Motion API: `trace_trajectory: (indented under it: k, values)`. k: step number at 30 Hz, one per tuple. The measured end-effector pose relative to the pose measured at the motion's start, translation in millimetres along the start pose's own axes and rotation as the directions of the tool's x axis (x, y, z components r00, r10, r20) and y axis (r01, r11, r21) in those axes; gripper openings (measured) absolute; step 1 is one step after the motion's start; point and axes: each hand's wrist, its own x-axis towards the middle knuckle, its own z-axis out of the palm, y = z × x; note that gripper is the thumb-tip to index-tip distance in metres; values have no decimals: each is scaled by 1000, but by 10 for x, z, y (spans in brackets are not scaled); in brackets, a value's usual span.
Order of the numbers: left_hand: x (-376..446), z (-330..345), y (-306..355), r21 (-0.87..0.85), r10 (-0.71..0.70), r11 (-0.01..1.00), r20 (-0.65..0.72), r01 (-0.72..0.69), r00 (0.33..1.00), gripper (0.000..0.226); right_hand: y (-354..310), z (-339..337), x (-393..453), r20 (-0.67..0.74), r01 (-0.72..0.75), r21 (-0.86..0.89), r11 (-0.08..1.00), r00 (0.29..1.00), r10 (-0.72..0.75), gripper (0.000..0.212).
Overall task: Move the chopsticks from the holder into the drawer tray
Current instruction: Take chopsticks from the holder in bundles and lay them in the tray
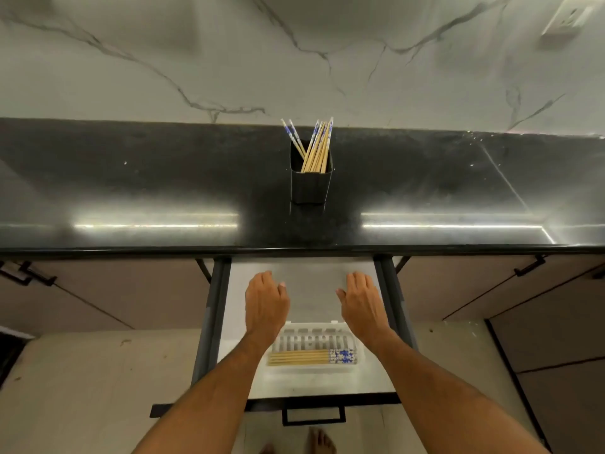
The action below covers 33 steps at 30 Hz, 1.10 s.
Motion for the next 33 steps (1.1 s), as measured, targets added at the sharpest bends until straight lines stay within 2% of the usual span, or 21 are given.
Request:
trace_trajectory:
  k: [3,6,11,14,19,27,30,33]
  values:
    - [195,-217,263,6,159,987,-53,-159,986,38,-105,-263,226,-80,60,-28,998,995,-62,43]
    - [420,-451,551,41,263,965,-110,-260,959,41,-236,-615,482,-125,73,-50,996,989,-79,48]
    - [845,-824,952,95,338,941,-163,-326,927,40,-506,-1157,976,-205,99,-37,994,973,-105,48]
    - [1101,-957,1183,106,363,932,-199,-348,910,31,-618,-1351,1314,-243,125,-18,992,962,-125,41]
    - [1636,-981,1520,11,323,945,-220,-328,921,24,-717,-1518,1986,-289,180,20,983,943,-167,31]
    - [2543,-683,1817,-149,211,962,-128,-230,969,16,-740,-1316,2995,-228,270,0,963,937,-263,29]
    - [2846,-577,1852,-199,160,962,-138,-186,977,15,-720,-1203,3238,-205,246,46,968,951,-232,24]
    - [3072,-479,1855,-249,58,964,-147,-94,987,16,-726,-1132,3403,-219,190,200,961,965,-145,22]
